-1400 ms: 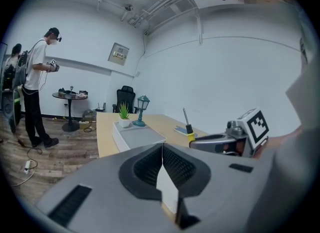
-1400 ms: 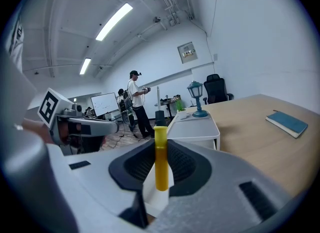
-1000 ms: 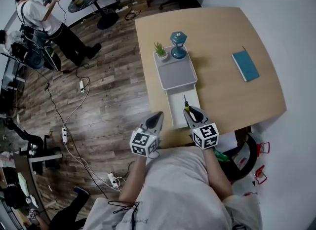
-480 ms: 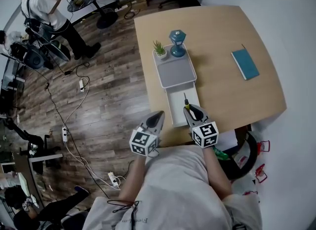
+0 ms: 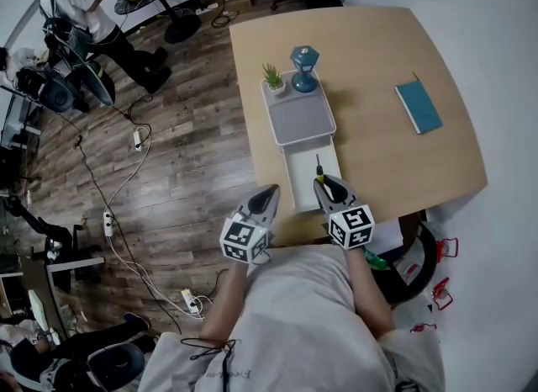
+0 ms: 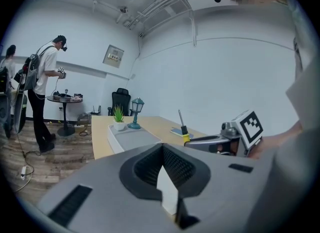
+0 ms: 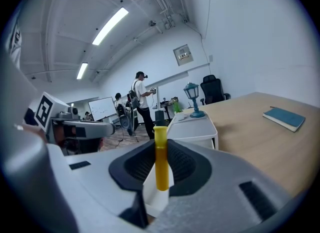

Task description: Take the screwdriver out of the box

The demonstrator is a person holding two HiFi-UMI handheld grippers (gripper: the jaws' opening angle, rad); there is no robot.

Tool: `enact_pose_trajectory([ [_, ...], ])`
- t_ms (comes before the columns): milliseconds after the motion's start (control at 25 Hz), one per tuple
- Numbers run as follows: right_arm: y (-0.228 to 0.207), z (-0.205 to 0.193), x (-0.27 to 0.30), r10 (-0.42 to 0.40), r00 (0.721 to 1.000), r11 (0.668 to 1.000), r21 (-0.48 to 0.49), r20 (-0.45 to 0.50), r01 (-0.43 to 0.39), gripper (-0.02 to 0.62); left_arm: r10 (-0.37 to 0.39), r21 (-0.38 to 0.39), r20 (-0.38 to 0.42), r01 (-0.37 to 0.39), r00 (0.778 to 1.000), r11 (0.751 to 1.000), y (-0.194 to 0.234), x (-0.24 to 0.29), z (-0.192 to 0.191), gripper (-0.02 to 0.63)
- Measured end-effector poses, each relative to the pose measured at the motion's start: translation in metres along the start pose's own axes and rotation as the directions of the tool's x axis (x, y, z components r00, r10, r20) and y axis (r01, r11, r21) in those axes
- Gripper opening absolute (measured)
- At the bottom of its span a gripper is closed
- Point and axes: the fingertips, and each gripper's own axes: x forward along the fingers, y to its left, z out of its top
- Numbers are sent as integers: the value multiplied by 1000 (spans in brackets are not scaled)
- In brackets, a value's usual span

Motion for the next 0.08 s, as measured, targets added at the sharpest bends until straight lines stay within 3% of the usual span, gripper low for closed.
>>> enact_pose_trajectory([
  [80, 0, 0, 1, 1, 1000, 1000, 2, 1, -1, 77, 1, -2, 4, 0, 1000, 1000, 2, 0, 1, 5],
])
